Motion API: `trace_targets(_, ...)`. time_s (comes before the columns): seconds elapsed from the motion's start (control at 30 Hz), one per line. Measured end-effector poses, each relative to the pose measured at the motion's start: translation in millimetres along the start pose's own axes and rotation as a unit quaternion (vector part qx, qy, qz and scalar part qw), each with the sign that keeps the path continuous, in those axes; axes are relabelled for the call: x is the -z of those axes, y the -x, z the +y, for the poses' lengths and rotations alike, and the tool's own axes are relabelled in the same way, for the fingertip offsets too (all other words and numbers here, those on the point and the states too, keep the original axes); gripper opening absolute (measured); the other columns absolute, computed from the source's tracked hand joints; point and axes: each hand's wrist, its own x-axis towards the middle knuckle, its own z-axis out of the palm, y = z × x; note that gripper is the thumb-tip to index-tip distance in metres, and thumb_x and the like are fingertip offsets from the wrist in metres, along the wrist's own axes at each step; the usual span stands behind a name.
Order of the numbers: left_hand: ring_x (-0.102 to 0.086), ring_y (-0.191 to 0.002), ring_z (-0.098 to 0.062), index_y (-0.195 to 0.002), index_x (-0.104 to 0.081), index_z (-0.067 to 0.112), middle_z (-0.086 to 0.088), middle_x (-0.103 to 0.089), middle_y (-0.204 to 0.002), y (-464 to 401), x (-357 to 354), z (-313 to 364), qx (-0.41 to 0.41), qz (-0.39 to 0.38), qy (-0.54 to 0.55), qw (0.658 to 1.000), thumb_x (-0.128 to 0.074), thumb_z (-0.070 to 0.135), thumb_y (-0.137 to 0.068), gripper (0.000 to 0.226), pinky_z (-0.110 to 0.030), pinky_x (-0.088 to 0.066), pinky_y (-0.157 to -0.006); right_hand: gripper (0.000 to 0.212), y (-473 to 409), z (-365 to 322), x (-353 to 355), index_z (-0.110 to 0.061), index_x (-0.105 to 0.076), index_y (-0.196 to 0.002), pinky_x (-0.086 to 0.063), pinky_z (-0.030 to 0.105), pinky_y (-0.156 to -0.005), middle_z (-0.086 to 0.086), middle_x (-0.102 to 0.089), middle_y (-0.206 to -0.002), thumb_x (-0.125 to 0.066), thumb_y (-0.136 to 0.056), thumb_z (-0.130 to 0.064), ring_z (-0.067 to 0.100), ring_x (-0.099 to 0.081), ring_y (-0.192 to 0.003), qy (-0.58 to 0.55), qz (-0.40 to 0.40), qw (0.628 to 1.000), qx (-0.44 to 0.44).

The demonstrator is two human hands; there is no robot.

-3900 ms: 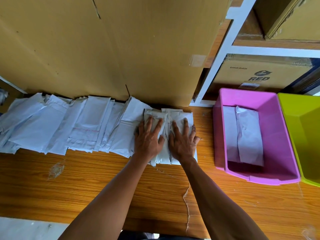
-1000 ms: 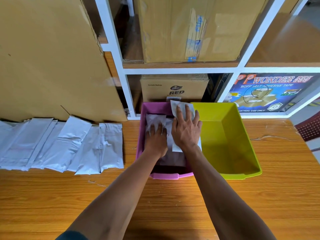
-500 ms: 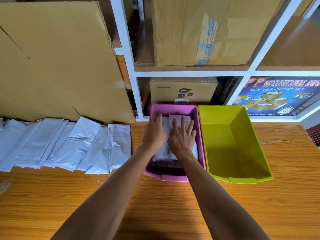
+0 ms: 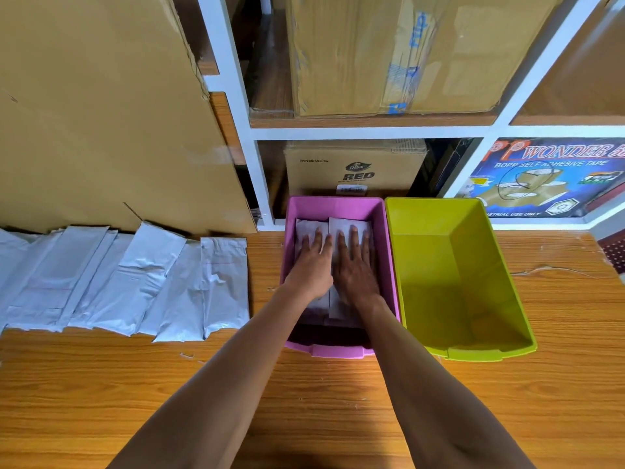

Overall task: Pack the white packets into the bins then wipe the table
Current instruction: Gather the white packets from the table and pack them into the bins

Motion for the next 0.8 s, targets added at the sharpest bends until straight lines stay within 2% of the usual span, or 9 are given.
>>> trace_targets(0.13,0.029,-0.157,-0.031,-0.167,0.015,0.015,-0.013,0.028,-0.172,-8,-15,-9,0.012,-0.037,-0.024,0.999,-0.033,0.008,-0.108,0.077,-0.051,0.01,-0.131,0.077,-3,5,-12,-0.02,0.013,-0.167,0.016,0.053,-0.126,0.01,0.033,-0.169,-0.038,-0.112,-0.037,0.038,0.038,-0.151,-0.048,-0.027,0.998,-0.022)
trace_targets(0.3,0.038,-0.152,-0.031,-0.163,0.024,0.015,-0.013,0.039,-0.165,-8,-26,-13,-0.001,-0.041,-0.049,0.998,-0.038,0.01,-0.106,0.085,-0.048,0.021,-0.126,0.075,-6,7,-19,-0.023,0.015,-0.167,0.017,0.052,-0.125,0.006,0.034,-0.169,-0.034,-0.112,-0.04,0.036,0.038,-0.152,-0.039,-0.034,0.998,-0.027)
trace_targets(0.47,0.035,-0.154,-0.033,-0.165,0.022,0.015,-0.014,0.036,-0.168,-11,-23,-11,0.021,-0.064,-0.032,0.997,-0.04,0.004,-0.103,0.088,-0.054,0.009,-0.13,0.074,-6,4,-10,-0.021,0.013,-0.167,0.016,0.052,-0.123,0.007,0.033,-0.169,-0.033,-0.113,-0.041,0.037,0.035,-0.153,-0.04,-0.046,0.998,-0.033)
trace_targets(0.53,0.027,-0.157,-0.035,-0.166,0.016,0.012,-0.017,0.029,-0.17,-8,-10,-5,0.022,-0.066,-0.01,0.998,-0.04,0.002,-0.104,0.084,-0.054,0.004,-0.131,0.07,-7,4,-5,-0.018,0.008,-0.168,0.013,0.054,-0.125,0.012,0.027,-0.171,-0.026,-0.112,-0.044,0.04,0.028,-0.155,-0.032,-0.039,0.998,-0.026)
trace_targets(0.6,0.015,-0.161,-0.035,-0.168,0.008,0.011,-0.017,0.017,-0.174,-3,1,-3,0.008,-0.032,0.009,0.999,-0.044,0.005,-0.106,0.081,-0.051,-0.001,-0.132,0.068,-3,-1,5,-0.015,-0.002,-0.169,0.0,0.057,-0.13,0.018,0.016,-0.173,-0.016,-0.11,-0.047,0.041,0.017,-0.159,-0.016,-0.013,1.0,-0.014)
trace_targets(0.63,0.007,-0.163,-0.034,-0.169,0.0,0.011,-0.016,0.007,-0.176,-1,5,-3,-0.006,0.0,0.019,1.0,-0.047,0.006,-0.106,0.079,-0.049,-0.006,-0.133,0.067,-2,-3,9,-0.014,-0.009,-0.169,-0.007,0.057,-0.13,0.02,0.009,-0.174,-0.017,-0.11,-0.046,0.043,0.009,-0.16,-0.01,0.003,1.0,-0.014)
trace_targets(0.7,-0.015,-0.162,-0.032,-0.167,-0.02,0.01,-0.016,-0.019,-0.173,5,13,-5,-0.044,0.086,0.047,0.994,-0.053,0.01,-0.104,0.071,-0.048,-0.02,-0.131,0.059,2,-13,22,-0.011,-0.026,-0.165,-0.021,0.056,-0.127,0.023,-0.01,-0.173,-0.032,-0.112,-0.038,0.044,-0.013,-0.159,-0.008,0.037,0.999,-0.031)
trace_targets(0.8,-0.045,-0.146,-0.03,-0.154,-0.046,0.006,-0.015,-0.051,-0.154,22,32,-12,-0.089,0.186,0.085,0.975,-0.057,0.011,-0.103,0.052,-0.044,-0.04,-0.122,0.048,5,-35,41,-0.011,-0.045,-0.152,-0.037,0.055,-0.115,0.022,-0.034,-0.165,-0.043,-0.11,-0.034,0.044,-0.037,-0.147,-0.026,0.098,0.994,-0.045)
